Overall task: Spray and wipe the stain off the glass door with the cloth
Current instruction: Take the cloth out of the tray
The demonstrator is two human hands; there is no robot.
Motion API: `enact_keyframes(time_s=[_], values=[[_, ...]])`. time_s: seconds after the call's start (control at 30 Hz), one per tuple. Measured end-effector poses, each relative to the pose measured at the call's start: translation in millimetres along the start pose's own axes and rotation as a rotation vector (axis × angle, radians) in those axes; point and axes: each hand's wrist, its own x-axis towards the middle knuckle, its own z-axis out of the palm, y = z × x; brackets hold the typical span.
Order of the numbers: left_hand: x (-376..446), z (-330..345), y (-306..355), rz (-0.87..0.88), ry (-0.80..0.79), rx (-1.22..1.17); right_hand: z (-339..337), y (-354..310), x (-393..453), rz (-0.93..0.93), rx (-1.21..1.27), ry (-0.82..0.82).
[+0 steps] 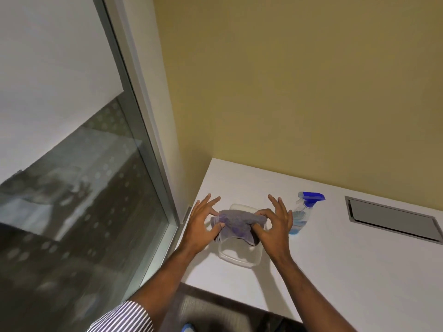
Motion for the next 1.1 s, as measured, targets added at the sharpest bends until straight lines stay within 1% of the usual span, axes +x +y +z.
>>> enact_keyframes(time_s=[0.23, 0.43, 0.5, 0.6, 0.7, 0.83, 1.0, 1.1], values=[[-11.8, -37.6, 59.2, 0.053, 0.235, -0.089, -24.9, -52.9, 15.8, -0.182, 0.234, -0.051], [-37.7, -80.8, 101.5, 0.111, 0.417, -0.003, -34.6, -103.9, 20.1, -0.351, 0.361, -0.099], [-50.6, -95.3, 114.1, 0.159, 0.470, 0.033, -33.6, -120.5, 18.5, -0.417, 0.411, -0.126], [-72.8, -113.7, 134.1, 0.202, 0.568, 0.080, -26.5, -145.7, 11.5, -0.471, 0.541, -0.202], [-99.4, -130.5, 148.2, 0.222, 0.688, 0.125, -14.6, -170.2, -1.3, -0.461, 0.721, -0.295], [-136.6, -150.6, 170.0, 0.243, 0.849, 0.195, 2.0, -201.9, -21.6, -0.458, 0.888, -0.391], [-192.4, -173.7, 193.6, 0.184, 1.045, 0.283, 20.4, -245.2, -50.8, -0.566, 1.002, -0.504], [-228.1, -187.0, 211.1, 0.171, 1.128, 0.356, 31.3, -272.2, -74.0, -0.609, 1.085, -0.599]])
